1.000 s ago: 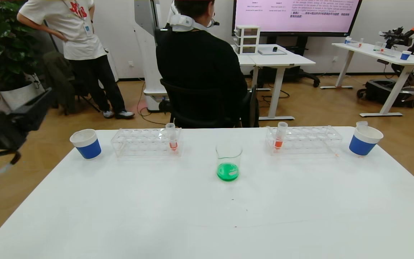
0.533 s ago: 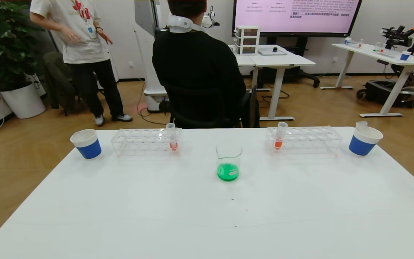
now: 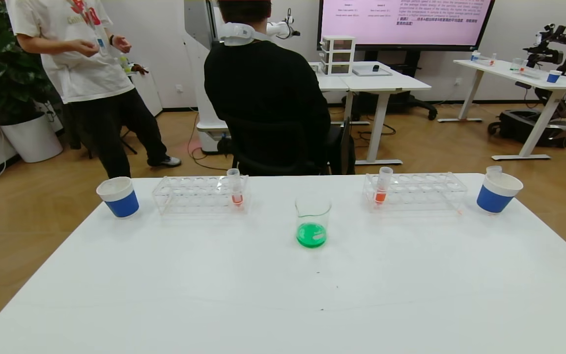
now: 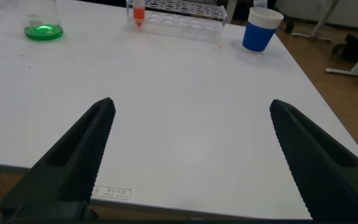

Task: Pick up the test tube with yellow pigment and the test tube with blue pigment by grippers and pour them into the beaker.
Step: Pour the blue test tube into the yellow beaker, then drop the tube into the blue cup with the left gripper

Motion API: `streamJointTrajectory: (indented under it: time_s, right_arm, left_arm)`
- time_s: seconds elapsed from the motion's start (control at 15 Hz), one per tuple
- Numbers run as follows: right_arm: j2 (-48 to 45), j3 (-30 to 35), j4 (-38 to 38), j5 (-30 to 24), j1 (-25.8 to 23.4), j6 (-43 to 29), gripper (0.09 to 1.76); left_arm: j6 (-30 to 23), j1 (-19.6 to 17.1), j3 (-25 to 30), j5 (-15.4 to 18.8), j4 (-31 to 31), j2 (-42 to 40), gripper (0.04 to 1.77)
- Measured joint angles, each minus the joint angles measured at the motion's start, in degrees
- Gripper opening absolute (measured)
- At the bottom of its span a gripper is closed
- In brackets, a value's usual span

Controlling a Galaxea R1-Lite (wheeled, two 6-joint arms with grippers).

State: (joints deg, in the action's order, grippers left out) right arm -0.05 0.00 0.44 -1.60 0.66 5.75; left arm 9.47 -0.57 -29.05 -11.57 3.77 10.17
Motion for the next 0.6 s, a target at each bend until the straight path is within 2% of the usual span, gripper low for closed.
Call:
streamJointTrajectory:
  time_s: [0.13,0.2,0.4,0.47,0.53,0.6]
  right_arm:
    - [0.0,0.0,0.0,0.0,0.0,0.0,1.74]
    - [0.0,0.0,0.0,0.0,0.0,0.0,1.74]
    - [0.0,0.0,0.0,0.0,0.0,0.0,1.74]
    - [0.0,0.0,0.0,0.0,0.0,0.0,1.74]
    - [0.0,0.0,0.0,0.0,0.0,0.0,1.74]
    - [0.0,0.0,0.0,0.0,0.0,0.0,1.74]
  left_arm:
    - [-0.8,0.1,4.7,7.7,-0.2,-4.8,1.75]
    - [-1.9,0.1,8.2,9.9,-0.9,-6.6,1.75]
    - [-5.0,0.2,20.8,12.2,-6.9,-9.4,1.75]
    - [-5.9,0.2,24.5,12.4,-7.0,-9.8,1.75]
    - [-6.6,0.2,26.9,12.6,-3.4,-10.0,1.75]
    - [-7.0,0.2,27.9,12.6,-2.6,-10.1,1.75]
